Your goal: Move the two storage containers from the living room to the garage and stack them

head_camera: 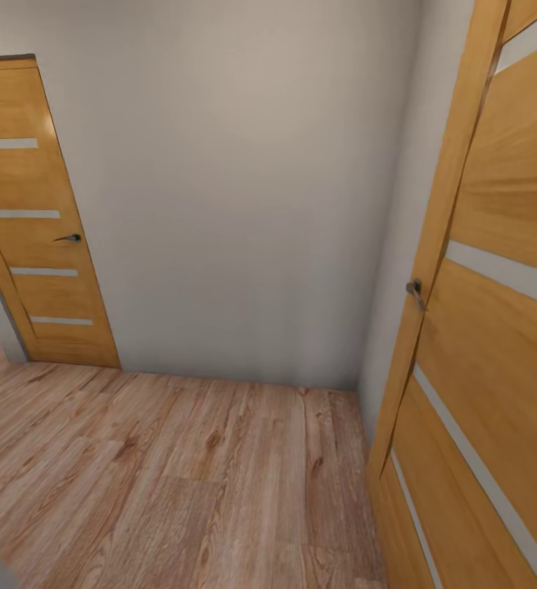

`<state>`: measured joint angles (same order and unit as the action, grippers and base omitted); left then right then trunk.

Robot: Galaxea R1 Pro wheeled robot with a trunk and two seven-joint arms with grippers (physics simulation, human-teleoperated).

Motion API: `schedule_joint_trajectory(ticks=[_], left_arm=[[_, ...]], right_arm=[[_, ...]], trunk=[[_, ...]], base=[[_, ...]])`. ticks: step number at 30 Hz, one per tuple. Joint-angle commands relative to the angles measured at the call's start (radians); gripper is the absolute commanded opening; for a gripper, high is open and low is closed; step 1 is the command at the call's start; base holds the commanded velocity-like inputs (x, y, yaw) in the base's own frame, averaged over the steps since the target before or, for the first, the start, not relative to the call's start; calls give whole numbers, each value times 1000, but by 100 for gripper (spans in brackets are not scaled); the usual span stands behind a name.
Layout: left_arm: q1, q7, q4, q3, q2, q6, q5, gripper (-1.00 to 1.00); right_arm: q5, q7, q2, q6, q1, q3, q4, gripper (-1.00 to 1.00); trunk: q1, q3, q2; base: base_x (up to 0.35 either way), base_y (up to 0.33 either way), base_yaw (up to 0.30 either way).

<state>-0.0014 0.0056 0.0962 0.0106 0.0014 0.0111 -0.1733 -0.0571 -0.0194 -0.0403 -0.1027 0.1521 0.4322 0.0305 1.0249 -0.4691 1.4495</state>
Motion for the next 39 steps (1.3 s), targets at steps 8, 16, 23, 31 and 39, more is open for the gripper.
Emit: schedule_joint_trajectory(ticks=[8,16,23,31,39], left_arm=[[0,1,0,1,0,1,-6,100],[0,1,-1,2,1,1,-7,100],[0,1,-1,2,3,1,-8,100],[0,1,-1,2,3,1,-8,100],[0,1,-1,2,3,1,-8,100]], right_arm=[[-6,-2,-1,-6,1,-3,3,100],[-7,-2,-1,-5,1,-3,3,100],[-7,-3,0,-3,1,-2,3,100],[-7,-1,0,-3,1,-1,3,100],[-7,-1,2,17,1,-1,3,100]], trunk=[[0,-1,0],[0,-1,0],[0,-1,0],[0,-1,0],[0,-1,0]], base=[[19,-28,0],[57,-1,0],[288,0,0],[319,0,0],[321,0,0]])
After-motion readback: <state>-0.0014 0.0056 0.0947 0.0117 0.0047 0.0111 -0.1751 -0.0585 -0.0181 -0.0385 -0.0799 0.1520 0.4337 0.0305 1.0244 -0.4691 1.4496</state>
